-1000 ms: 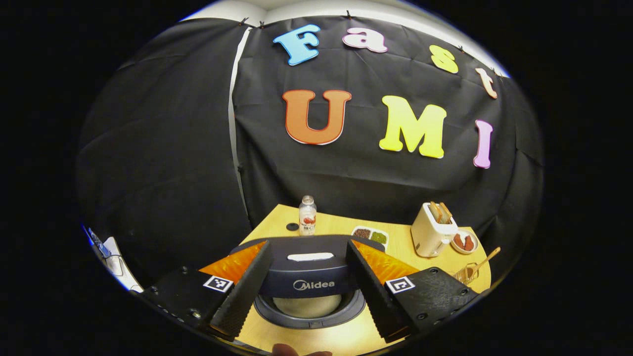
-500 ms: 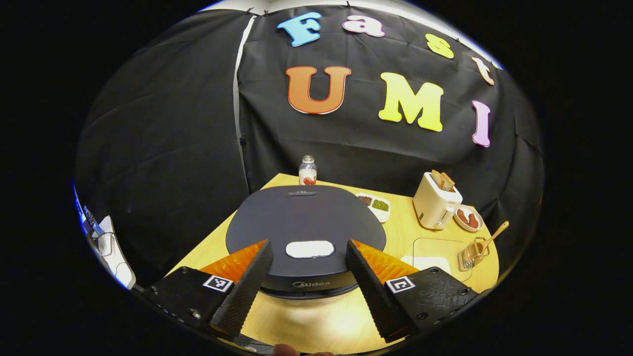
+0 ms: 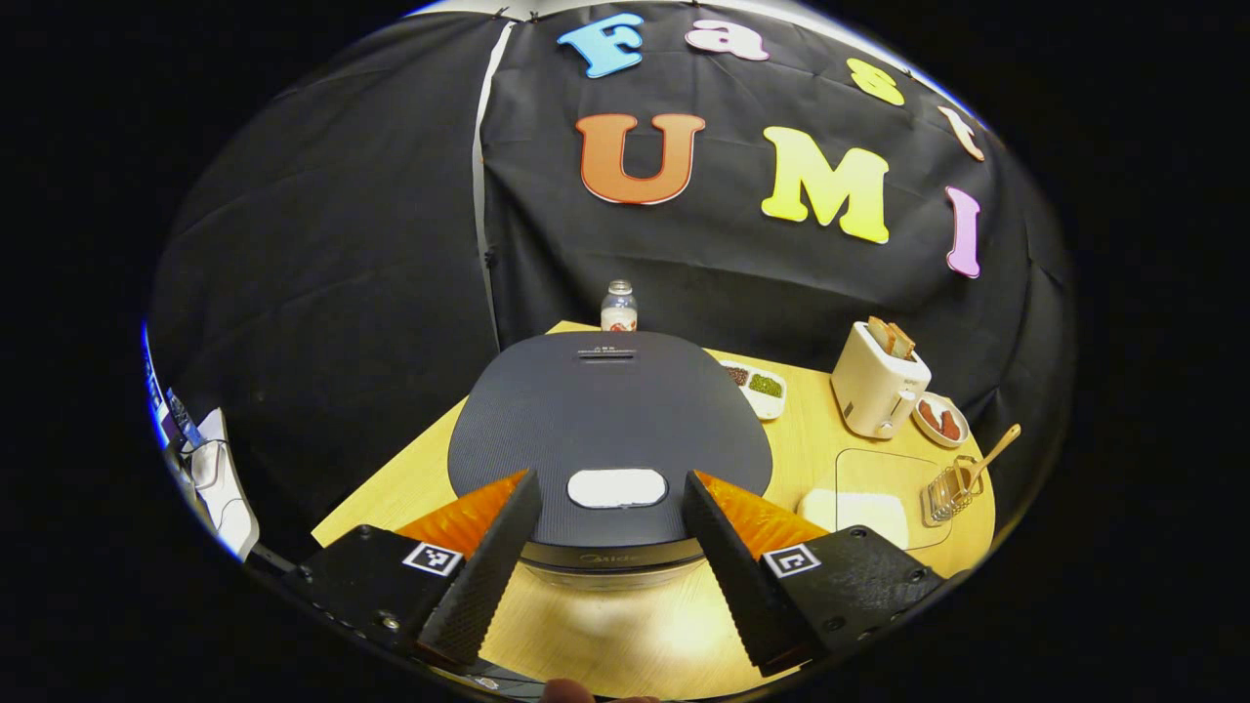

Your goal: Close the left gripper, press the button to open the rice cooker; take a wooden spoon from the chopstick holder with the right hand, scoop a spoonful of rice and pour it into the rice cooker, then put the wooden spoon back into the chopstick holder.

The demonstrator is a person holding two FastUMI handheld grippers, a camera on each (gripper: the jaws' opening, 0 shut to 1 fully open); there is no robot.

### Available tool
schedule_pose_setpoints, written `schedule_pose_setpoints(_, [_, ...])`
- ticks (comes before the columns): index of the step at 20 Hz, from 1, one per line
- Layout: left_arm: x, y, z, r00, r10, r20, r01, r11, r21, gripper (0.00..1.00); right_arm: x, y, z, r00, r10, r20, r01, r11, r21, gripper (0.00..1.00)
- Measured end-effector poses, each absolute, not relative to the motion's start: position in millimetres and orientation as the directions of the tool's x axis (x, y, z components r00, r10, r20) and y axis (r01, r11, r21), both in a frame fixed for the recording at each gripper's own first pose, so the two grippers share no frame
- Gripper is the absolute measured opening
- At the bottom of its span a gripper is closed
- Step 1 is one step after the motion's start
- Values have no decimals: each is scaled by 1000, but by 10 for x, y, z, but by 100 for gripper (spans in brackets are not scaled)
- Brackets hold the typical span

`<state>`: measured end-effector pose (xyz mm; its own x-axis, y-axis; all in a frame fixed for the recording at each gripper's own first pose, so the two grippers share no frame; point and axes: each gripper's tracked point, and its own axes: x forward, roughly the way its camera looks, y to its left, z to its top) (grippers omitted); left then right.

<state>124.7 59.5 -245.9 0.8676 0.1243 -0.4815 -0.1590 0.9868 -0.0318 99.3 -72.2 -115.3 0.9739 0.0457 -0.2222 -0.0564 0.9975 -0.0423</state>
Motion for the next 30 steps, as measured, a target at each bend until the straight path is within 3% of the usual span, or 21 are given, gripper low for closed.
schedule_pose_setpoints(10, [1250, 603, -2526, 861, 152, -486, -187, 982, -24, 97, 1234, -699, -1326, 959, 122, -255, -128, 992, -8, 100])
schedule_pose_setpoints(15, [1329, 587, -2370, 886, 154, -438, -199, 978, -58, 97, 1415, -739, -1303, 957, 165, -238, -174, 985, -15, 100])
schedule_pose_setpoints(20, [1338, 534, -1591, 946, 156, -284, -179, 982, -56, 95, 1422, -743, -1015, 972, 177, -157, -184, 983, -26, 100])
schedule_pose_setpoints(27, [862, 62, -376, 998, -2, -68, -2, 999, -50, 95, 824, -516, -491, 993, 115, -34, -116, 992, -39, 97])
schedule_pose_setpoints(28, [740, -18, -281, 998, -32, -54, 28, 998, -60, 90, 680, -494, -427, 995, 99, -20, -100, 994, -42, 100])
schedule_pose_setpoints(30, [469, -136, -143, 996, -80, -28, 78, 993, -84, 95, 380, -443, -310, 997, 76, 3, -75, 996, -46, 100])
